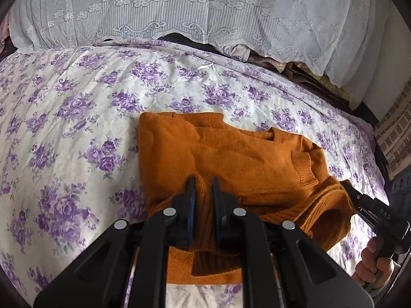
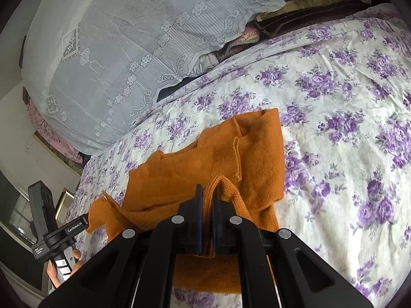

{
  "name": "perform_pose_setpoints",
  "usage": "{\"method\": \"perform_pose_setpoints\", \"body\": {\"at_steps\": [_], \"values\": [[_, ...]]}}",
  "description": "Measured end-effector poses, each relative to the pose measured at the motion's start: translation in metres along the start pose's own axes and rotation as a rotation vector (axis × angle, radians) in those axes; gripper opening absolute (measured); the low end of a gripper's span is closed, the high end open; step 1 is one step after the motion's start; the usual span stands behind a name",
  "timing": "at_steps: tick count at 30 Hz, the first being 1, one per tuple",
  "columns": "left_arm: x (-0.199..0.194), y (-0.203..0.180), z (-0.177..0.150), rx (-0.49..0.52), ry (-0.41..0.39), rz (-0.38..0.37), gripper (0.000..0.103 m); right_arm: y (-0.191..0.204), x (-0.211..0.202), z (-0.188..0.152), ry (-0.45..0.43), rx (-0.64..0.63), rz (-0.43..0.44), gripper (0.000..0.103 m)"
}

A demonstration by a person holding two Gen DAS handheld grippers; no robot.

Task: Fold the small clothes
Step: 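Lift the held hem with both tools and fold it toward the collar, then open both tools to release the folded hem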

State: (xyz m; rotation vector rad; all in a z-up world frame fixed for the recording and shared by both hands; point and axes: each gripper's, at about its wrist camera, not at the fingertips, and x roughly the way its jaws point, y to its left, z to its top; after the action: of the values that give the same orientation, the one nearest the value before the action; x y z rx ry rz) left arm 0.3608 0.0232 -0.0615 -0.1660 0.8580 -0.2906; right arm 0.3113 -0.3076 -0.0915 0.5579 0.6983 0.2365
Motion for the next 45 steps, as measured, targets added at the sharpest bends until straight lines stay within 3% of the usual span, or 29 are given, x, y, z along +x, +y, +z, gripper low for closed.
{"method": "perform_pose_setpoints", "body": {"at_steps": [8, 12, 22, 28, 30, 31, 32, 33, 35, 36, 38, 41, 45], "values": [[0.026, 0.007, 0.023, -0.031, 0.004, -0.005, 0.011, -0.007, 0.025, 0.021, -0.003, 0.027, 0.0, 0.006], [0.032, 0.006, 0.032, -0.017, -0.028, 0.032, 0.01, -0.013, 0.036, 0.024, 0.004, 0.039, 0.0, 0.006], [0.061, 0.028, 0.037, -0.091, -0.005, -0.019, 0.01, -0.022, 0.062, 0.028, 0.027, 0.03, -0.021, 0.006], [0.058, 0.031, 0.051, -0.102, -0.06, -0.004, 0.01, -0.023, 0.069, 0.039, 0.016, 0.047, 0.003, 0.007], [0.057, 0.032, 0.054, -0.103, -0.083, 0.037, 0.011, -0.031, 0.067, 0.039, 0.022, 0.082, 0.033, 0.019], [0.055, 0.033, 0.054, -0.108, -0.09, 0.053, 0.013, -0.035, 0.064, 0.04, 0.014, 0.099, 0.038, 0.025], [0.053, 0.035, 0.054, -0.111, -0.094, 0.057, 0.021, -0.038, 0.058, 0.041, -0.008, 0.108, 0.032, 0.036], [0.049, 0.038, 0.055, -0.116, -0.102, 0.055, 0.036, -0.039, 0.051, 0.042, -0.029, 0.107, 0.025, 0.044], [0.039, 0.041, 0.055, -0.124, -0.13, 0.064, 0.058, -0.041, 0.039, 0.045, -0.063, 0.093, 0.026, 0.044], [0.032, 0.042, 0.055, -0.118, -0.151, 0.078, 0.064, -0.042, 0.033, 0.046, -0.077, 0.087, 0.034, 0.044], [0.024, 0.041, 0.055, -0.086, -0.163, 0.105, 0.067, -0.039, 0.024, 0.048, -0.086, 0.047, 0.052, 0.044], [0.021, 0.038, 0.051, -0.009, -0.131, 0.108, 0.081, -0.022, 0.019, 0.047, -0.053, -0.097, 0.068, 0.049], [0.035, 0.032, 0.045, 0.053, -0.07, 0.087, 0.081, 0.007, 0.019, 0.035, -0.022, -0.31, 0.05, 0.054]]}}
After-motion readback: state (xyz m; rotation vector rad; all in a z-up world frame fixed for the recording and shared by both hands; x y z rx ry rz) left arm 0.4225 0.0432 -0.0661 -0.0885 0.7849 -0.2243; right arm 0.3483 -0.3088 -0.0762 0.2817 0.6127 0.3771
